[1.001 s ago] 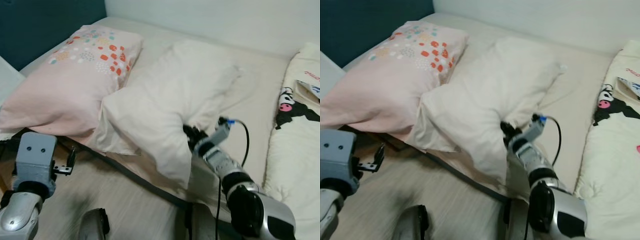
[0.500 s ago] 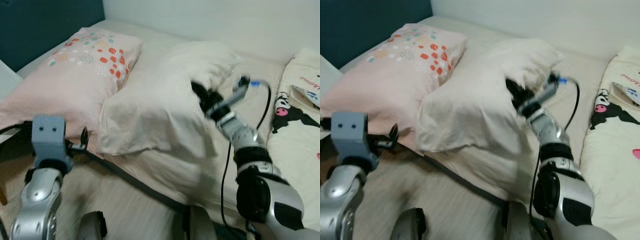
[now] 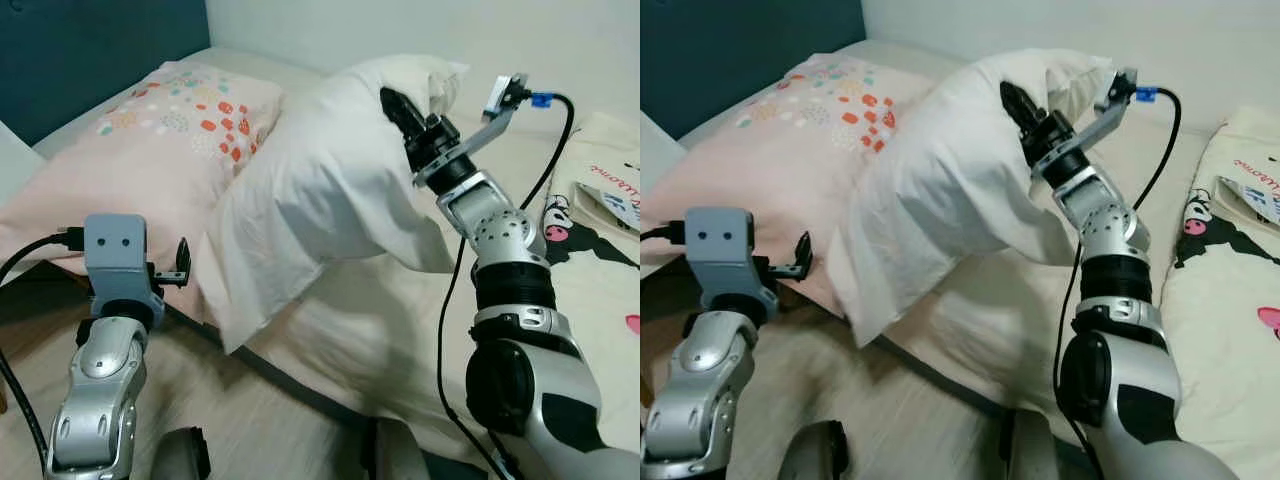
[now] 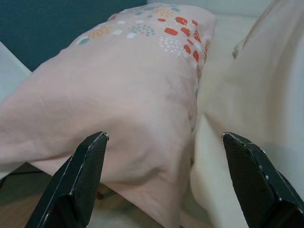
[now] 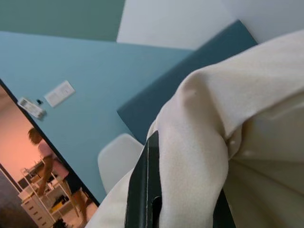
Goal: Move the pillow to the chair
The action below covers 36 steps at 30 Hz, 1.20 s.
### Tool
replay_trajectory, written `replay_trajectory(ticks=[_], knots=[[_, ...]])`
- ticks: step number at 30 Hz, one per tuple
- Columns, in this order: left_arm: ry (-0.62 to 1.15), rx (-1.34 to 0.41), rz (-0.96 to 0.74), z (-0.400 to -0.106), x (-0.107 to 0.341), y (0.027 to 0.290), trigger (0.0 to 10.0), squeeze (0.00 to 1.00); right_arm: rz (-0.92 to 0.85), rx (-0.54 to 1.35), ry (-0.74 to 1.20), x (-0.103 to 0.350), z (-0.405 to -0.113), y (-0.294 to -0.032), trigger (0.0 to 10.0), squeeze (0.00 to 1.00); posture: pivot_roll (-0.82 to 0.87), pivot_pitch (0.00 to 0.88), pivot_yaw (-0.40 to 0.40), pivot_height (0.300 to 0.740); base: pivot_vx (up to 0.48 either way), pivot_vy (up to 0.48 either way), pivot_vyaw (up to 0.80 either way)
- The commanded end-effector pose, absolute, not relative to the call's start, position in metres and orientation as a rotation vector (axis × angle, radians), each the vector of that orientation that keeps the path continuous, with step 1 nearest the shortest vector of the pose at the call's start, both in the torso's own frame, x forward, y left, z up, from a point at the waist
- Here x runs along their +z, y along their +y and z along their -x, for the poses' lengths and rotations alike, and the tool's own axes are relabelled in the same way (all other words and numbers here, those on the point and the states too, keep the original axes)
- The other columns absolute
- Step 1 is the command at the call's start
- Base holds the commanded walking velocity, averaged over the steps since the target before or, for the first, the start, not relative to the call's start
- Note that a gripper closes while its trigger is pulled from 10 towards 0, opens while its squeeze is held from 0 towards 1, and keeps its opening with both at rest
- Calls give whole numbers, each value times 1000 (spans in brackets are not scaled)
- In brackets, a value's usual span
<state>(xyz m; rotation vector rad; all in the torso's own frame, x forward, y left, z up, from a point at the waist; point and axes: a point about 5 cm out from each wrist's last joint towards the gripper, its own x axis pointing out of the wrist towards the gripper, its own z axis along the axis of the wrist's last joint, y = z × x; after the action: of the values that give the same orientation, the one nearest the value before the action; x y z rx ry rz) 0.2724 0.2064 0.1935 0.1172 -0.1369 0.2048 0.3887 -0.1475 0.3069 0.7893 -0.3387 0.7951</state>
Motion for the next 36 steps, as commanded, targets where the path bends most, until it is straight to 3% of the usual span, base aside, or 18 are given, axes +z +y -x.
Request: replay_trajectory(ticks=[1, 14, 20, 25, 36], knots=[[-149, 202, -114, -274, 193, 204, 10000, 0, -777, 848, -480, 338, -378, -151, 0, 0, 108, 0, -93, 568, -401, 0, 0], [-158, 187, -109, -279, 191, 196, 10000, 0, -760, 942, -549, 362, -361, -136, 0, 0, 106, 0, -93, 607, -31, 0, 0], [-145, 182, -105, -280, 188, 192, 10000, 0, -769, 990, -576, 371, -354, -129, 0, 0, 106, 0, -95, 622, -444, 0, 0], [-150, 183, -101, -282, 188, 191, 10000, 0, -784, 1049, -540, 367, -350, -110, 0, 0, 103, 0, -101, 636, -470, 0, 0], [-159, 174, -115, -283, 184, 187, 10000, 0, -804, 1141, -475, 357, -339, -82, 0, 0, 98, 0, -103, 666, 0, 0, 0]])
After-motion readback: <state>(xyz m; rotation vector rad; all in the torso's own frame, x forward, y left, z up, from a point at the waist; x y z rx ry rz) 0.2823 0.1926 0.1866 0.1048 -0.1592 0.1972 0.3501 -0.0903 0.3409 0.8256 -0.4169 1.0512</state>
